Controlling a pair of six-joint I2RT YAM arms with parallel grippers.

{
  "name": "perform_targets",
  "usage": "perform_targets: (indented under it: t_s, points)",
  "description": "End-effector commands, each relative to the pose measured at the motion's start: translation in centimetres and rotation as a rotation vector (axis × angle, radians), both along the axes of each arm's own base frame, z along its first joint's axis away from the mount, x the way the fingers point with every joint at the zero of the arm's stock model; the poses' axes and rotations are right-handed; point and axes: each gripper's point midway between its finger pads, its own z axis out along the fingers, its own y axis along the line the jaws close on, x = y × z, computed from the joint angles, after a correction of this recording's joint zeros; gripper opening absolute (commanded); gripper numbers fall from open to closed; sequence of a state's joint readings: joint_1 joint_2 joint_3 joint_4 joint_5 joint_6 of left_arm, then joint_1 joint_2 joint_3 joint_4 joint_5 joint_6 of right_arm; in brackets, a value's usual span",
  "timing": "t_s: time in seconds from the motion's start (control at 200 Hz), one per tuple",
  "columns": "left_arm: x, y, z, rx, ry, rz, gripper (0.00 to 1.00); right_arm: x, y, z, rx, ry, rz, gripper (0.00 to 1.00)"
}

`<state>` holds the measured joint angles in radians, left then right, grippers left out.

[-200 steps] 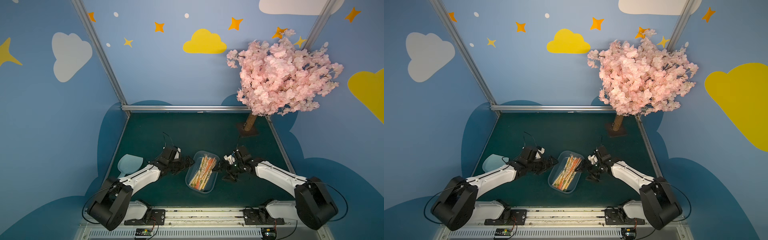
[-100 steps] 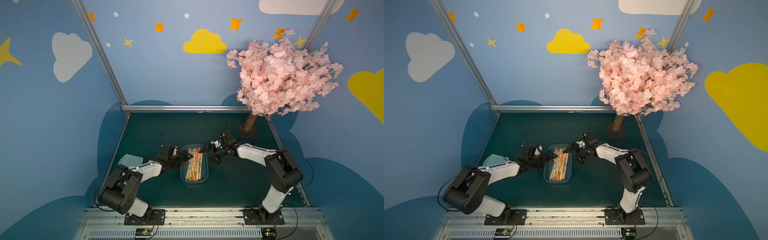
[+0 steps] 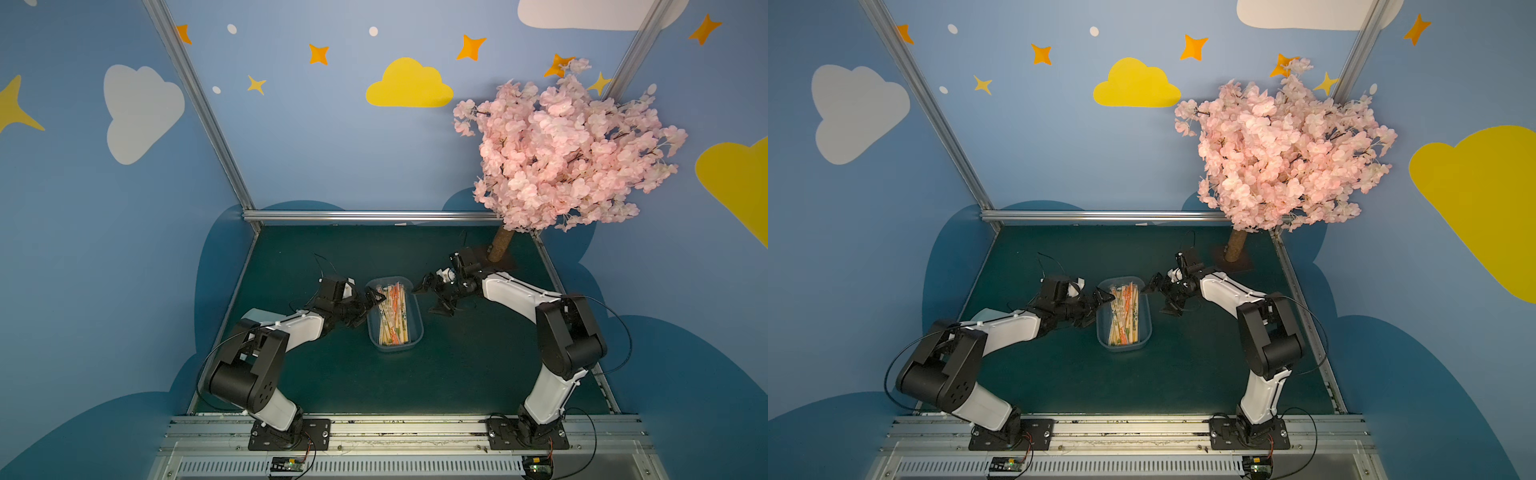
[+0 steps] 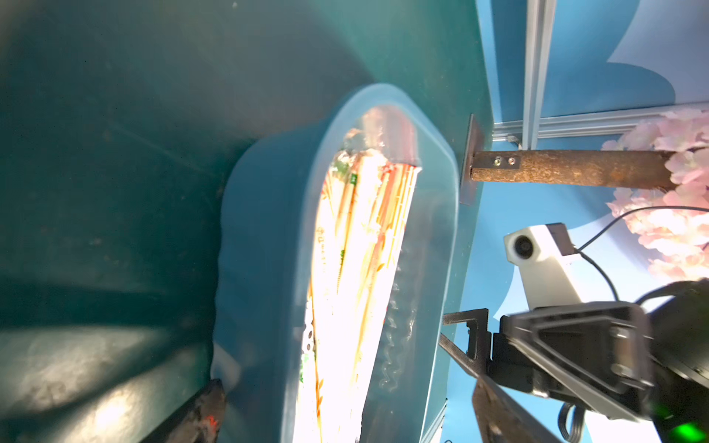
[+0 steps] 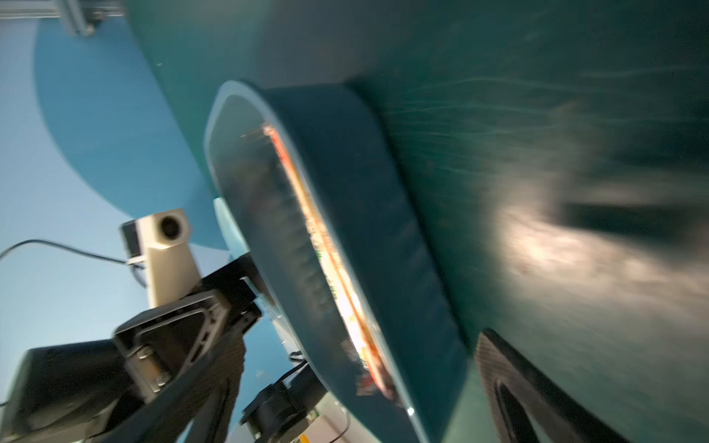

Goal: Take the paired disposable chopsticks out of the storage box
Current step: Move the storage box to the center of the board, then pick up the paired disposable chopsticks from the storage box.

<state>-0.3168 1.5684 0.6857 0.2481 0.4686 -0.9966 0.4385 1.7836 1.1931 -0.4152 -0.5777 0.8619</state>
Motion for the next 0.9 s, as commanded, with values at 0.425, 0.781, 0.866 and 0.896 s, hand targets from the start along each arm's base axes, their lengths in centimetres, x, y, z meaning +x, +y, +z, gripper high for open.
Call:
perform_targets:
  t_s: [0.425,0.781,0.866,0.896]
  points:
    - [2.6,3.0,3.0,0.206,-0.112,-0.049,1.0,-2.8,1.5,5.4,-0.262,-0.305,0.371,0.71]
    - [1.9,4.2,3.7,0.3,-0.111,-0.062,1.0,-3.6,5.6,2.8,-0.348,-0.295,0.529,0.32]
    - [1.6,4.1,3.5,0.297,-0.107,-0.062,1.0,-3.7,6.1,2.0,-0.36,-0.284,0.54,0.32]
    - [1.6,4.1,3.5,0.296,-0.107,-0.061,1.0,-3.7,6.2,1.7,-0.366,-0.281,0.542,0.32]
